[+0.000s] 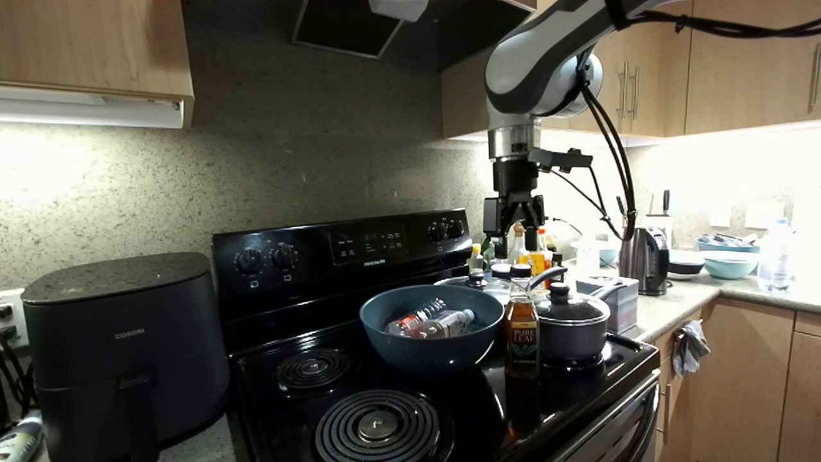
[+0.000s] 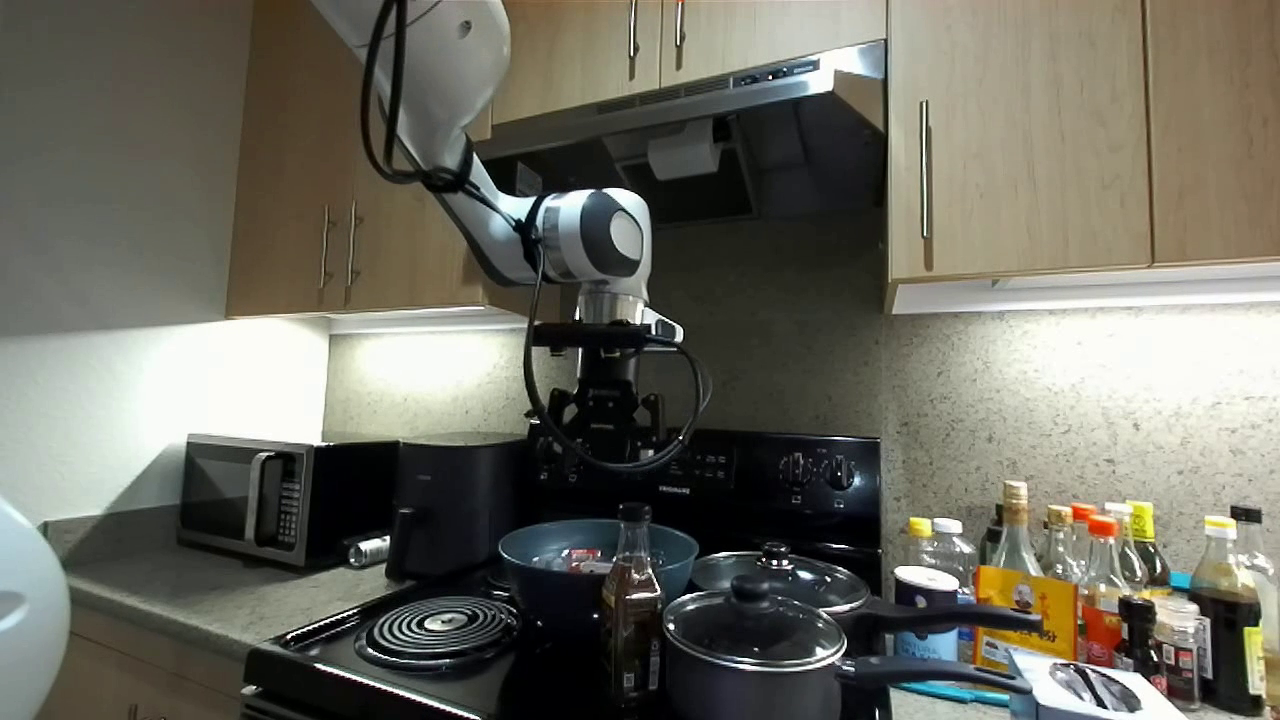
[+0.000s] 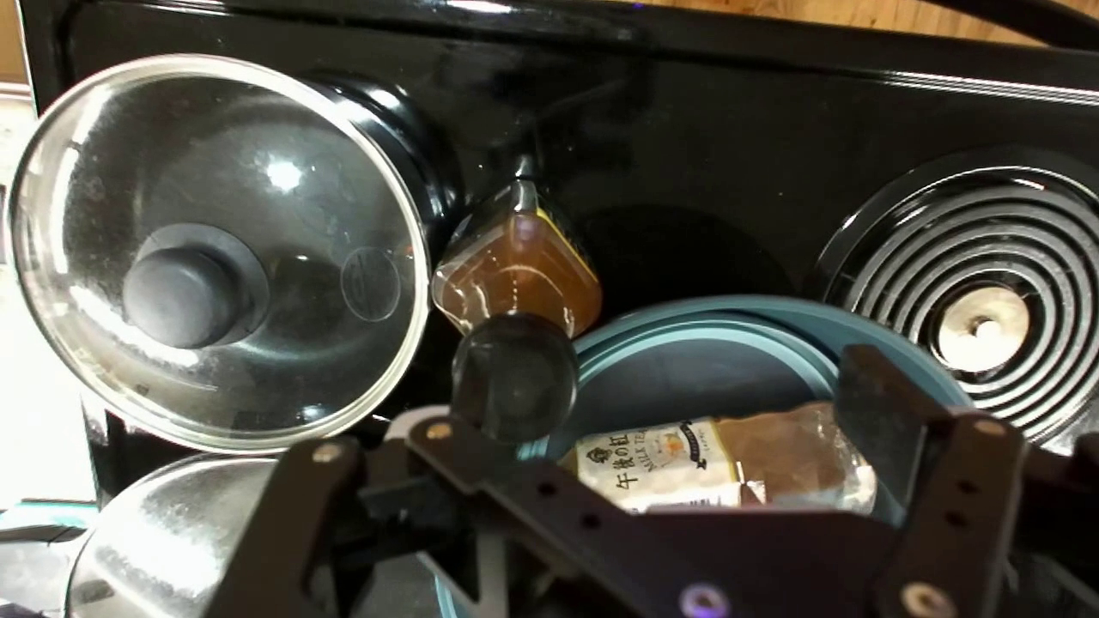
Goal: Put the plastic bottle inside the bowl
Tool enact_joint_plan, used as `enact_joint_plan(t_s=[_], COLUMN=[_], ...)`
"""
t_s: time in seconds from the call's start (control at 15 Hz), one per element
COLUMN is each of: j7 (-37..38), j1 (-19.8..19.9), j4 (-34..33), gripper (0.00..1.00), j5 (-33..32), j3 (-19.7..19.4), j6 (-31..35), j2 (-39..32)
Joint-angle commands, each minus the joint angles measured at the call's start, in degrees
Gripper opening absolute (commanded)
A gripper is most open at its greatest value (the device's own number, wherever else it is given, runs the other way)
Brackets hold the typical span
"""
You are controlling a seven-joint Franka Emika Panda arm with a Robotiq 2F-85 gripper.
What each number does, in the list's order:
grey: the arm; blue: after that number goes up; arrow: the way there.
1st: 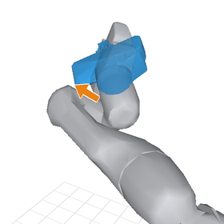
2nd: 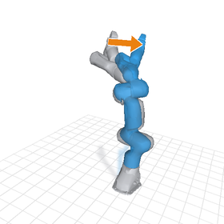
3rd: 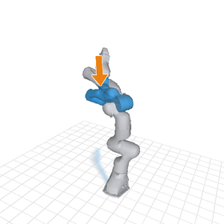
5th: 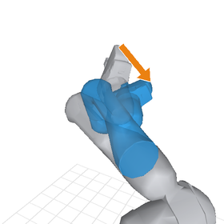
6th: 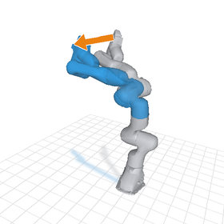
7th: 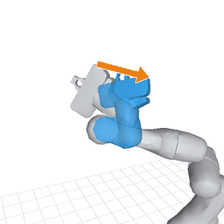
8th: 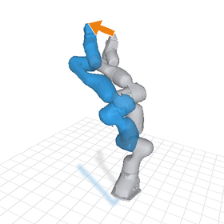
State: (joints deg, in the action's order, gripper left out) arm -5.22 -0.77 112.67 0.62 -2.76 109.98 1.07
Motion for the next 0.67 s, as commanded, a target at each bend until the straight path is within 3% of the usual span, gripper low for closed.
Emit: enact_joint_plan(t_s=[0.0, 0.6], j7=[3.0, 6.1], j1=[1.5, 2.1], j4=[-1.2, -2.4], gripper=[1.0, 1.0], j5=[-0.5, -1.3], j3=[-0.1, -0.5], j6=[2.5, 3.2], j2=[-3.2, -7.2])
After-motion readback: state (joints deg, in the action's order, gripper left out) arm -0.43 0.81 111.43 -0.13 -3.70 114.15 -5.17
